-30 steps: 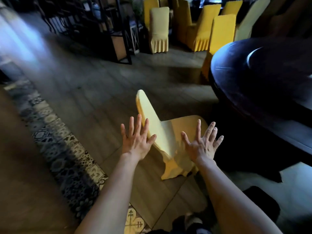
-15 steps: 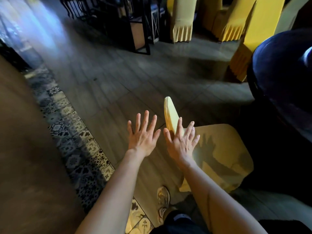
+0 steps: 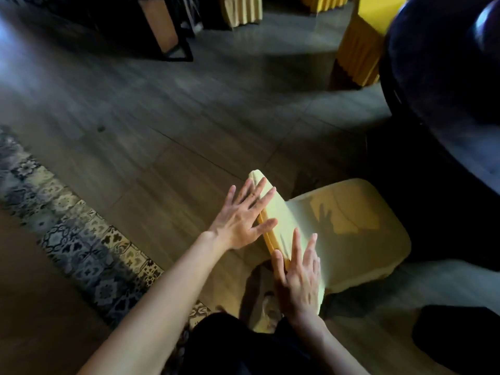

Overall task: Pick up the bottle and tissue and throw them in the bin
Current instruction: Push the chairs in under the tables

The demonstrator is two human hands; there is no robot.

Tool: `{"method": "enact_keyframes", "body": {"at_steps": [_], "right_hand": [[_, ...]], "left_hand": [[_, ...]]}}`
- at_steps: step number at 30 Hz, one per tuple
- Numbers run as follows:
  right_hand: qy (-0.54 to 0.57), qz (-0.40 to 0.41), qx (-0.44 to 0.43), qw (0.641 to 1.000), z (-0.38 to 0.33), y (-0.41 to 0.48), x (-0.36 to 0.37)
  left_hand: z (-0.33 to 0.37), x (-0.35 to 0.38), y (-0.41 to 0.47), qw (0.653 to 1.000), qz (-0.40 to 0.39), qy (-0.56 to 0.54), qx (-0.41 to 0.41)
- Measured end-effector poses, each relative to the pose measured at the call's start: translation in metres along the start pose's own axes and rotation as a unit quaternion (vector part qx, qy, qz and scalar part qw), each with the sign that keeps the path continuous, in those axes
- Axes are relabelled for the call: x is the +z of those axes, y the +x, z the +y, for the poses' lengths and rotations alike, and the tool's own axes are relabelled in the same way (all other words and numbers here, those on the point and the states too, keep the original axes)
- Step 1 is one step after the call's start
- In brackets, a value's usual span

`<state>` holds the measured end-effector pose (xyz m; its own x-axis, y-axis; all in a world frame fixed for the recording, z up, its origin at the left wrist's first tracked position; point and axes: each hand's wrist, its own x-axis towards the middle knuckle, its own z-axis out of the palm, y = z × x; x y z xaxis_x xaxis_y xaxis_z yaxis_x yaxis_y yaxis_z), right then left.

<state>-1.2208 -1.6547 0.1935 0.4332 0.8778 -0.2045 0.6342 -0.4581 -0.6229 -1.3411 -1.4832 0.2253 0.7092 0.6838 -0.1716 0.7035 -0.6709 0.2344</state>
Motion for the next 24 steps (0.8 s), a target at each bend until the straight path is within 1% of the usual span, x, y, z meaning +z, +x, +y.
{"method": "enact_keyframes", "body": {"at_steps": [2, 5, 7, 9, 11, 14, 17, 20, 24], "right_hand": [[-0.01, 0.008, 0.007, 1.0, -0.002, -0.003, -0.001], [-0.022, 0.032, 0.018, 0.999, -0.006, 0.002, 0.002], [-0.036, 0.059, 0.04, 0.997, -0.006, 0.005, 0.004], [-0.06, 0.096, 0.07, 0.991, -0.01, 0.01, 0.005], [-0.086, 0.126, 0.104, 0.983, -0.017, 0.015, 0.006], [-0.111, 0.172, 0.173, 0.964, -0.032, 0.02, 0.01], [-0.097, 0.234, 0.258, 0.932, -0.054, 0.025, 0.019], [-0.081, 0.292, 0.32, 0.897, -0.076, 0.042, 0.027], [-0.083, 0.327, 0.348, 0.875, -0.079, 0.048, 0.029]], "left_hand": [[-0.01, 0.001, 0.015, 0.997, -0.003, -0.021, 0.069], [-0.026, 0.003, 0.041, 0.983, -0.003, -0.038, 0.177], [-0.031, 0.004, 0.057, 0.973, 0.0, -0.043, 0.227], [-0.033, 0.004, 0.069, 0.965, 0.003, -0.076, 0.249], [-0.036, 0.003, 0.08, 0.96, 0.005, -0.118, 0.255], [-0.041, 0.0, 0.094, 0.954, -0.004, -0.137, 0.268], [-0.039, -0.003, 0.096, 0.954, -0.024, -0.113, 0.275], [-0.041, -0.003, 0.102, 0.95, -0.035, -0.07, 0.303], [-0.045, 0.0, 0.115, 0.939, -0.023, -0.016, 0.344]]}}
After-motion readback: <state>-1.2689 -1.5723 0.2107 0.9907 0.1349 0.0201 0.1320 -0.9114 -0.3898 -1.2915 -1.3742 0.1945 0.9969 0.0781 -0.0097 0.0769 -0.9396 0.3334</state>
